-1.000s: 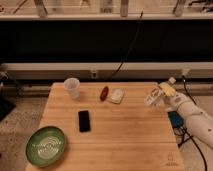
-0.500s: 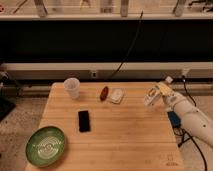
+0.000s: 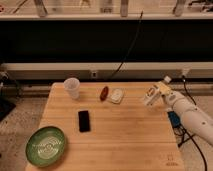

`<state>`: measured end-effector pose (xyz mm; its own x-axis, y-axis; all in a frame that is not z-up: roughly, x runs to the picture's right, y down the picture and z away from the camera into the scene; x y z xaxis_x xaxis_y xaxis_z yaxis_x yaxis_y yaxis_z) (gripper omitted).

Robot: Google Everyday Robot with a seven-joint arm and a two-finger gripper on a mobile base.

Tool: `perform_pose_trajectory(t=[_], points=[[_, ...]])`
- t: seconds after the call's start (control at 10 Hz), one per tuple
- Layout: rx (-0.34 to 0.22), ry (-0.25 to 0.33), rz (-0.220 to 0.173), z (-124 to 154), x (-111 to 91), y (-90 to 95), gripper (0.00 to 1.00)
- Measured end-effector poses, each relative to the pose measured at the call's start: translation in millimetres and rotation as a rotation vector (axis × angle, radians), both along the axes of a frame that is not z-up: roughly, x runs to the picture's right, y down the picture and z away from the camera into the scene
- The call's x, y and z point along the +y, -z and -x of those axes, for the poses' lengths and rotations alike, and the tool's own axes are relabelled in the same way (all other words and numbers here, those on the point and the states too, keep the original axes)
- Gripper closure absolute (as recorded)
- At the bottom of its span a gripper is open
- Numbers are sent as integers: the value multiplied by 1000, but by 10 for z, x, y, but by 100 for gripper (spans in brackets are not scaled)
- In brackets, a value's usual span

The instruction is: Stand the bottle upright

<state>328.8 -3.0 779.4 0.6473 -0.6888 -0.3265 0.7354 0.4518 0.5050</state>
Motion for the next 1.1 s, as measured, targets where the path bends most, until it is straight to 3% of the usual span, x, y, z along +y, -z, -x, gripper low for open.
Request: perform_pose_trajectory(t=[0.6,1.1], points=[[13,1,11,123,-175,-82,100],[49,-16,-10,231,-258,-154,100]])
